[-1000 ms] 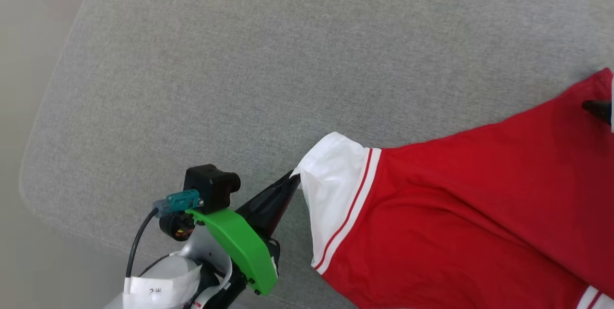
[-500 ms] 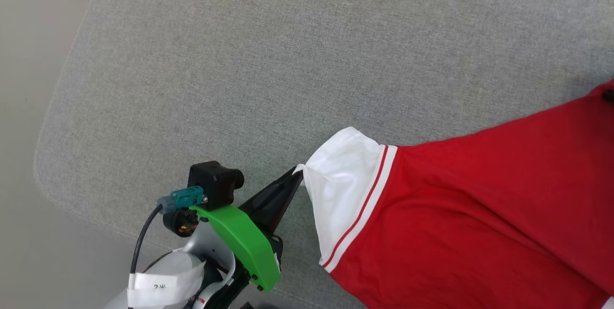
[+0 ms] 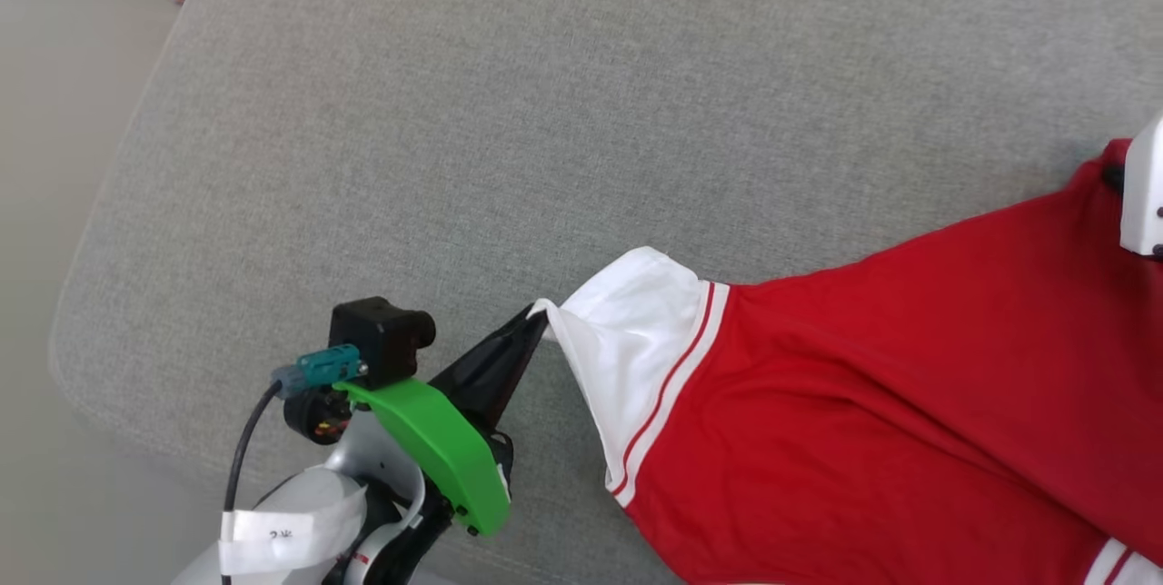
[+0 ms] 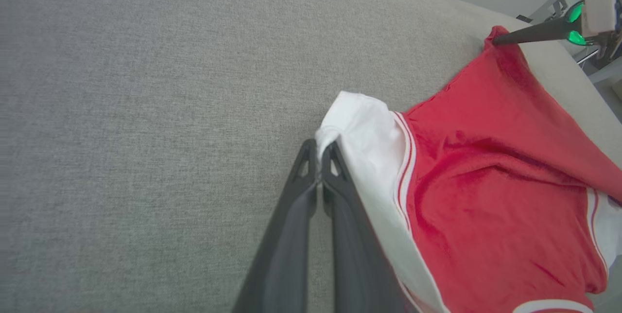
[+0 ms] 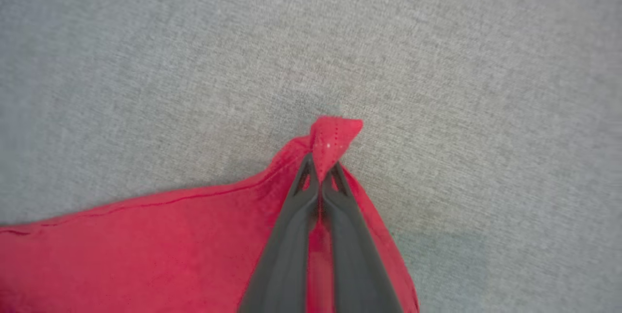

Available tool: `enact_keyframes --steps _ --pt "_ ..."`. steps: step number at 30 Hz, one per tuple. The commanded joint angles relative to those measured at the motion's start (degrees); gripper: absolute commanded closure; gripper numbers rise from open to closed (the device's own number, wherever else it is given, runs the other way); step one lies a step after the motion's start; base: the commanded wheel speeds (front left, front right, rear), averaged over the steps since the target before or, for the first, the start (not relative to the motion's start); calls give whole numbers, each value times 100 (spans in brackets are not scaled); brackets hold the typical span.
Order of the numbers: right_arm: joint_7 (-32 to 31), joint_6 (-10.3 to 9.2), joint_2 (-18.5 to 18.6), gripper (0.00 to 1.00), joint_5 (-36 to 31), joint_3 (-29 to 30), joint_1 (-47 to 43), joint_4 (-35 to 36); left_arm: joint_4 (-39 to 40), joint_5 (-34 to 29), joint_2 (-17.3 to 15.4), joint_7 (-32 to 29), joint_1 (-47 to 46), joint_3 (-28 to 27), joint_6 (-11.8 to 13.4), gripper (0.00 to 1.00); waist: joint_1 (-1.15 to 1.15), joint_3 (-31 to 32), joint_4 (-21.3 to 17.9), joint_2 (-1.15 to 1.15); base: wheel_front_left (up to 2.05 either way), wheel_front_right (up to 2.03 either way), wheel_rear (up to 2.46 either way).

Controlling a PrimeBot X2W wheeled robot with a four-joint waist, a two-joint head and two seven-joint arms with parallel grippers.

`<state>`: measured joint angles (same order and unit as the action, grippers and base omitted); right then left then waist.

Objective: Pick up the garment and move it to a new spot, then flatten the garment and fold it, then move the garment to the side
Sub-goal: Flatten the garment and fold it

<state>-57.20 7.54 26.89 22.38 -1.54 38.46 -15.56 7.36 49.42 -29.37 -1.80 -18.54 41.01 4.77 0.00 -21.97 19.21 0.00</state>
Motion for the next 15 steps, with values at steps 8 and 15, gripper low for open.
enact_keyframes --steps 8,15 --pt "974 -5 19 100 383 115 -271 73 139 65 -346 43 92 -257 184 100 0 721 -545 0 0 0 0" --pt "1619 -5 79 100 740 183 -588 558 418 89 -654 111 95 -616 397 100 0 1157 -959 0 0 0 0"
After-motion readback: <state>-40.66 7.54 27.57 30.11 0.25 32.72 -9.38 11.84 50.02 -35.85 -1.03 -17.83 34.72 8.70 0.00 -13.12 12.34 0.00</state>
